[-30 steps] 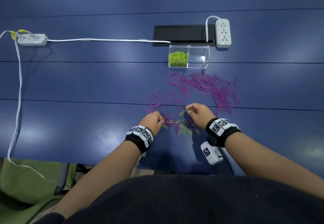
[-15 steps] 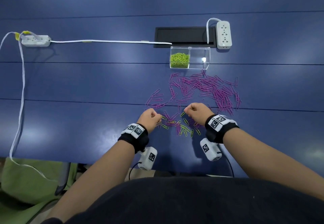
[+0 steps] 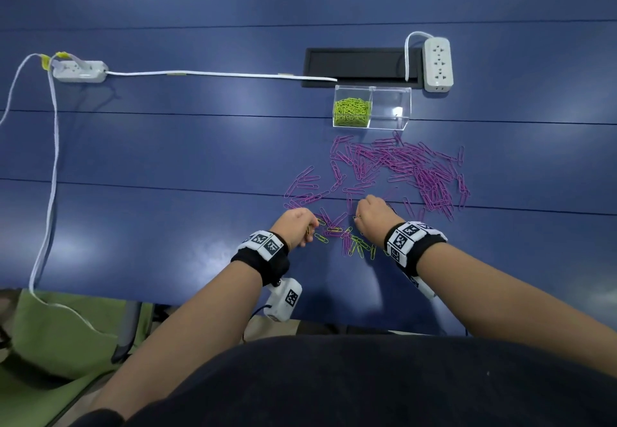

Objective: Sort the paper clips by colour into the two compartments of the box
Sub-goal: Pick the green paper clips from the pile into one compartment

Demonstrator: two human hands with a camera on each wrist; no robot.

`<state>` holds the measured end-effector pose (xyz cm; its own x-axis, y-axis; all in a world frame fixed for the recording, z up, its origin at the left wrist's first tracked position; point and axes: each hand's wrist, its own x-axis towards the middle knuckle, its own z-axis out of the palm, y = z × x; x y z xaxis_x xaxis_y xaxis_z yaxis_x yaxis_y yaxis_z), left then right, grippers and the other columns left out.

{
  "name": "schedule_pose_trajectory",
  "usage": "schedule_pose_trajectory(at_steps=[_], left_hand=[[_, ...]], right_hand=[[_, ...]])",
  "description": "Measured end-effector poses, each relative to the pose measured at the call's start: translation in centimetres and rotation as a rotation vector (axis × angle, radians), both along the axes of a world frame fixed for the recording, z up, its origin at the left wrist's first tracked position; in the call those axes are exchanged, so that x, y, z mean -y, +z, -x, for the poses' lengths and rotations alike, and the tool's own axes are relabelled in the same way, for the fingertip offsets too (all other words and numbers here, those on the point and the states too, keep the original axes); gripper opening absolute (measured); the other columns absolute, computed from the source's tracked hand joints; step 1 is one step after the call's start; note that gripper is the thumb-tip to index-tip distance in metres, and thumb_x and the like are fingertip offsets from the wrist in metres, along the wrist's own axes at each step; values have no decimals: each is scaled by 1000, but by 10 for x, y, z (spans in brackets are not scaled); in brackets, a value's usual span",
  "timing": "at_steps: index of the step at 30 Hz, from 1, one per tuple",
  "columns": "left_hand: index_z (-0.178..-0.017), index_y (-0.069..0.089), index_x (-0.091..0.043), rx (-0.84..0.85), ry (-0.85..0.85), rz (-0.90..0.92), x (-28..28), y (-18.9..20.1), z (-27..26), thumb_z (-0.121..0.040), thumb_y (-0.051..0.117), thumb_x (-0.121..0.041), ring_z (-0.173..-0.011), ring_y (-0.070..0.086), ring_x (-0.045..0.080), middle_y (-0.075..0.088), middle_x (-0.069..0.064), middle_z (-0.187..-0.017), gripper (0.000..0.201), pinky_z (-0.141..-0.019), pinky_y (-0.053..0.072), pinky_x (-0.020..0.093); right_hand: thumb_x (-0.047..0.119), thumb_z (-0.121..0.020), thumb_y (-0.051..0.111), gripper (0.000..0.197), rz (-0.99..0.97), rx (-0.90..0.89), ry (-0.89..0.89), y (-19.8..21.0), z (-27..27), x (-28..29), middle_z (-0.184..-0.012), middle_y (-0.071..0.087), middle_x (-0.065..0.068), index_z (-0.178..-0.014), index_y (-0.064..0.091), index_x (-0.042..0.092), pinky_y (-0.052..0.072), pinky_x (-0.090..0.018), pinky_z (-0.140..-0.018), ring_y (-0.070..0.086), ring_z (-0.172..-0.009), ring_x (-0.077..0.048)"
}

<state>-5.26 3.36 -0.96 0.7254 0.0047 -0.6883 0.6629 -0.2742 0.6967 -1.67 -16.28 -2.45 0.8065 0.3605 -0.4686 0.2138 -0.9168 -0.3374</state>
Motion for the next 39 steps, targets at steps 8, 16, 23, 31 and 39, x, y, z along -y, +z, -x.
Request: schedule_pose_trajectory(at_steps=[8, 16, 23, 31, 39], left_hand=[[-92, 57, -20, 270, -640, -526, 2, -13, 9, -86, 59, -19, -79, 54, 17, 57, -4, -85, 7, -73, 46, 27], [-101, 54, -13, 274, -811, -616, 1, -12, 7, -93, 52, -22, -97, 55, 24, 56, 6, -108, 12, -84, 43, 33], [-107, 50, -3, 226, -911, -695, 11, -11, 2, -93, 41, -15, -101, 54, 34, 55, 16, -113, 21, -84, 42, 40], [-73, 41, -18, 239, -465, -501, 13, -13, -1, -88, 50, -20, -69, 46, 22, 50, -2, -70, 17, -65, 40, 31], [-76, 50, -15, 201, -148, -254, 26, 9, -57, -90, 51, -20, -51, 49, 15, 58, -2, -62, 16, -54, 45, 26]], right_hand=[[19, -93, 48, 7, -307, -120, -368, 10, -4, 22, -86, 60, -2, -89, 52, 16, 42, -28, -70, 55, -78, -21], [-4, -86, 34, 29, -784, -517, -856, 18, 5, 29, -62, 45, -8, -80, 61, 4, 34, -23, -41, 38, -49, -18], [26, -82, 68, 16, -397, -304, -448, 17, 24, 27, -67, 56, 5, -79, 60, 13, 39, -22, -53, 51, -60, -13], [31, -85, 63, 33, -127, -101, -195, 7, 44, 16, -117, 54, -5, -112, 53, 15, 45, -36, -93, 54, -108, -24], [21, -90, 53, 9, -128, -136, -270, 13, 33, 11, -107, 55, -11, -89, 52, 12, 45, -35, -80, 56, -93, -30]])
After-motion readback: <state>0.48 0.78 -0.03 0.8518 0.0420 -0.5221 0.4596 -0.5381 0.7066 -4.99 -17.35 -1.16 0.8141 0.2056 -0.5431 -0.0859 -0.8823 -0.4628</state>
